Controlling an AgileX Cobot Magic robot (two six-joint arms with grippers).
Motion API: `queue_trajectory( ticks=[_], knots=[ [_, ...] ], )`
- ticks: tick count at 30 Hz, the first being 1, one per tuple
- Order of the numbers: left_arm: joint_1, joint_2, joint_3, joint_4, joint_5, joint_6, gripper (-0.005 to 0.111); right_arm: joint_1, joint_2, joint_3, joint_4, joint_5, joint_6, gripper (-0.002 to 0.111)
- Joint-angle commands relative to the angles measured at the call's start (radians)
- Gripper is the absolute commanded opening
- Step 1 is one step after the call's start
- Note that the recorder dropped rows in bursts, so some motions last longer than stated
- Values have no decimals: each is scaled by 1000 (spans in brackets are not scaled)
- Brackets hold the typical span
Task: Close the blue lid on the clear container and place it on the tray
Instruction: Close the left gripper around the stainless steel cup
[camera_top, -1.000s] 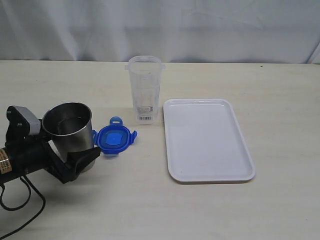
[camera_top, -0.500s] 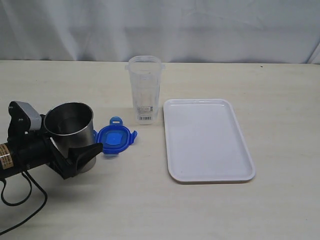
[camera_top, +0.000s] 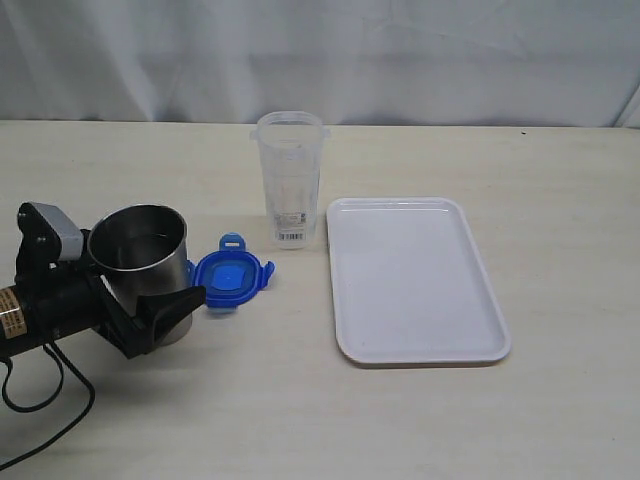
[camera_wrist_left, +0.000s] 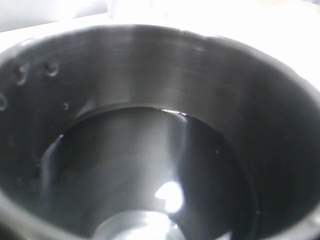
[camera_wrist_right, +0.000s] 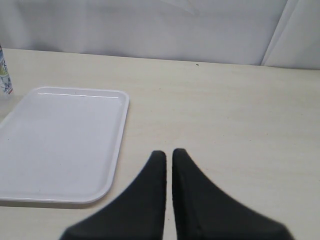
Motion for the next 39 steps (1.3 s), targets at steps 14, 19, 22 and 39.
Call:
queue_trajectory(
  ticks=[14, 19, 22, 39],
  knots=[
    [1, 3, -5, -3, -10, -7, 105, -7, -4, 3, -7, 1, -1, 5],
    [1, 3, -5, -5, -10, 5, 85, -7, -4, 3, -7, 1, -1, 5],
    [1, 3, -5, -3, -10, 20, 66, -7, -4, 3, -7, 1, -1, 5],
    [1, 1, -5, -13, -10, 14, 0, -7, -4, 3, -7, 1, -1, 5]
  ],
)
